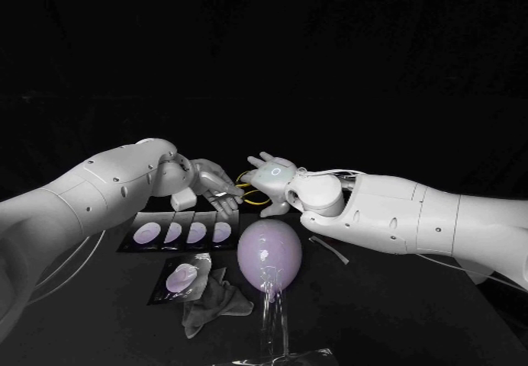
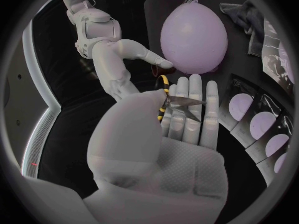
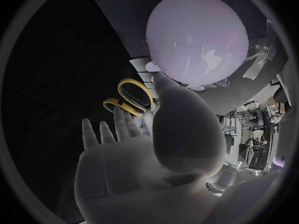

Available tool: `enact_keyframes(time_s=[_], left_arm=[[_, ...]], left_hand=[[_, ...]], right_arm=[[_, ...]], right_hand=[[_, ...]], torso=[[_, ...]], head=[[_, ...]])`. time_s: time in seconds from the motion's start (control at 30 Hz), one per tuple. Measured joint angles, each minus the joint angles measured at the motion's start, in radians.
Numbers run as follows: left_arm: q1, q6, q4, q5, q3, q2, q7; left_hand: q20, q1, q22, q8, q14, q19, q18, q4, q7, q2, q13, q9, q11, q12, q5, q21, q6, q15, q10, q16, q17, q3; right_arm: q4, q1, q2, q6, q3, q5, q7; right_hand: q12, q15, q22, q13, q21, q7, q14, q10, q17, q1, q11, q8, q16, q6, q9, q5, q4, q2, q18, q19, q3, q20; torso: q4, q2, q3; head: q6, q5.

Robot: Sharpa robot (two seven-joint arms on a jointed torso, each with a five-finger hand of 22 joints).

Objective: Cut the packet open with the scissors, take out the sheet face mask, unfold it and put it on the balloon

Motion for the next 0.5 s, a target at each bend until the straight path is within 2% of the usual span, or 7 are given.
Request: enact_keyframes(time_s=[0.07,0.1,0.2,0.33,0.47,0.5], left_arm=[[0.0,0.0,0.0,0.001,0.0,-0.001,-0.003],[0.0,0.0,0.001,0.001,0.0,-0.001,-0.004],[0.0,0.0,0.001,0.001,0.0,-0.004,-0.008],[0.0,0.0,0.001,0.0,0.0,-0.007,-0.011],[0.0,0.0,0.0,-0.001,-0.001,-0.008,-0.013],[0.0,0.0,0.0,-0.001,-0.001,-0.009,-0.013]], left_hand=[[0.0,0.0,0.0,0.0,0.0,0.0,0.0,-0.002,0.0,0.0,0.0,0.0,0.0,0.0,0.0,0.0,0.0,0.0,0.0,0.0,0.0,0.002],[0.0,-0.006,0.0,-0.001,0.0,0.0,0.0,-0.032,0.0,-0.006,0.0,0.0,0.0,0.0,-0.002,0.0,0.0,0.0,0.0,0.0,0.0,0.032],[0.0,-0.009,0.0,-0.001,0.0,0.0,0.0,-0.032,0.0,-0.009,0.0,0.0,0.0,0.0,-0.004,0.0,0.0,0.0,0.0,0.0,0.0,0.032],[0.0,-0.009,0.0,-0.002,0.0,0.0,-0.001,-0.032,0.0,-0.009,0.0,0.0,0.0,0.0,-0.004,0.0,0.0,0.0,0.0,0.0,0.0,0.032],[0.0,-0.009,0.0,0.002,0.0,0.0,-0.001,-0.032,0.0,-0.009,0.0,0.0,0.0,0.0,0.0,0.0,0.0,0.0,0.0,0.0,0.0,0.032],[0.0,-0.009,0.0,0.002,0.0,0.0,-0.001,-0.032,0.0,-0.009,0.0,0.0,0.0,0.0,0.0,0.0,0.0,0.0,0.0,0.0,0.0,0.032]], right_arm=[[0.011,0.0,-0.012,-0.02,0.0,0.006,0.003],[0.016,0.0,-0.018,-0.03,0.0,0.01,0.005],[0.029,0.0,-0.038,-0.072,0.003,0.036,0.014],[0.042,0.001,-0.062,-0.141,0.008,0.09,0.034],[0.059,0.004,-0.084,-0.198,0.015,0.156,0.058],[0.064,0.004,-0.089,-0.207,0.016,0.17,0.063]], right_hand=[[-0.001,0.005,0.002,0.001,0.0,0.004,0.005,0.012,0.002,0.007,0.011,0.0,0.0,0.004,0.001,0.0,0.002,-0.006,0.0,0.008,0.002,0.003],[0.001,0.006,0.004,0.002,0.0,0.01,0.012,0.029,0.004,0.024,0.013,0.0,0.0,0.01,0.003,0.0,0.002,-0.002,0.0,0.017,0.011,0.001],[0.008,0.014,0.012,0.008,0.01,0.028,0.034,0.078,0.012,0.063,0.026,0.012,0.007,0.039,0.015,0.0,0.0,0.008,0.0,0.037,0.021,-0.001],[0.016,0.027,0.021,0.011,0.018,0.041,0.056,0.144,0.017,0.102,0.041,0.025,0.01,0.093,0.032,0.006,-0.001,0.024,-0.001,0.067,0.039,-0.001],[0.023,0.039,0.021,0.015,0.02,0.047,0.06,0.222,0.017,0.112,0.046,0.039,0.01,0.147,0.048,0.006,-0.001,0.031,-0.006,0.072,0.04,-0.001],[0.024,0.047,0.02,0.015,0.02,0.049,0.06,0.236,0.017,0.112,0.048,0.043,0.01,0.158,0.051,0.006,-0.001,0.031,-0.006,0.072,0.039,-0.001]], torso=[[0.0,0.0,0.0],[0.0,0.0,0.0],[0.0,0.0,0.0],[-0.0003,0.0,0.0],[-0.0003,0.0,0.0003],[-0.0003,0.0,0.0003]], head=[[0.0,0.0],[0.0,0.0],[0.0,0.0],[0.001,0.002],[0.001,0.003],[0.0,0.003]])
